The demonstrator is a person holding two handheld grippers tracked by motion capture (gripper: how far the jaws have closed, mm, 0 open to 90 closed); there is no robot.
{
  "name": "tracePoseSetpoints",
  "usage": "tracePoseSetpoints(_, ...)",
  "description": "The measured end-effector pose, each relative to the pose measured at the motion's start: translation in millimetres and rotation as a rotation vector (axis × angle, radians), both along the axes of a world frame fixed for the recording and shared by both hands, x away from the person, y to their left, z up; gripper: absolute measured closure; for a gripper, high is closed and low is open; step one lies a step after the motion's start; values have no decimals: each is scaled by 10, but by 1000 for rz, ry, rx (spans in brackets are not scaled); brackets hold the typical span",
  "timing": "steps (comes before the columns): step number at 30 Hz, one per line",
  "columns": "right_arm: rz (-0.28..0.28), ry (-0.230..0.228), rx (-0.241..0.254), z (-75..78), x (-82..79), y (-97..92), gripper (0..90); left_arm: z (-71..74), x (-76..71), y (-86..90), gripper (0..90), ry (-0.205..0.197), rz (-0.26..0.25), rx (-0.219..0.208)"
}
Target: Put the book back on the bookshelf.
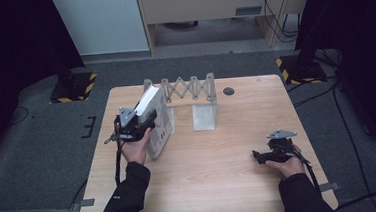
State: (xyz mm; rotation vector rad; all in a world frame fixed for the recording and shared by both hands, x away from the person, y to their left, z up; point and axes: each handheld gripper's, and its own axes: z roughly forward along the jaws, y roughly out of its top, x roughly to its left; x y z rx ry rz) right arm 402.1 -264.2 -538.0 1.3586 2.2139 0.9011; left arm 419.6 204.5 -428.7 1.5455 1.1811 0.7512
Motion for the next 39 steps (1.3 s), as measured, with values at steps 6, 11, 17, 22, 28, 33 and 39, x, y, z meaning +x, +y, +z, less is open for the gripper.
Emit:
tracePoseSetpoints(6, 4, -6, -2, -3, 0, -2, 31, -79, -129, 45, 505, 0, 7, -10)
tracePoseSetpoints(11, 1, -6, 2, -5, -6, 3, 30, -111, -222, 20, 501, -24, -10, 13)
tracePoseSetpoints(17, 0, -6, 2, -5, -9, 6, 30, -155, -231, -6, 493, -57, 11, -21)
tracePoseSetpoints(22, 4, -8, 5, -9, -3, 9, 27, -176, -218, -35, 497, -78, 36, -28)
tracePoseSetpoints(28, 1, -10, 9, -11, -2, 19, 26, -188, -136, -115, 498, -92, 43, -15)
tracePoseSetpoints(33, 5, -12, 10, -13, 0, 17, 26, -216, -117, -83, 490, -91, 29, -29)
tracePoseSetpoints(39, 6, -11, 10, -12, -5, 17, 26, -261, -226, -5, 449, -27, 6, -48)
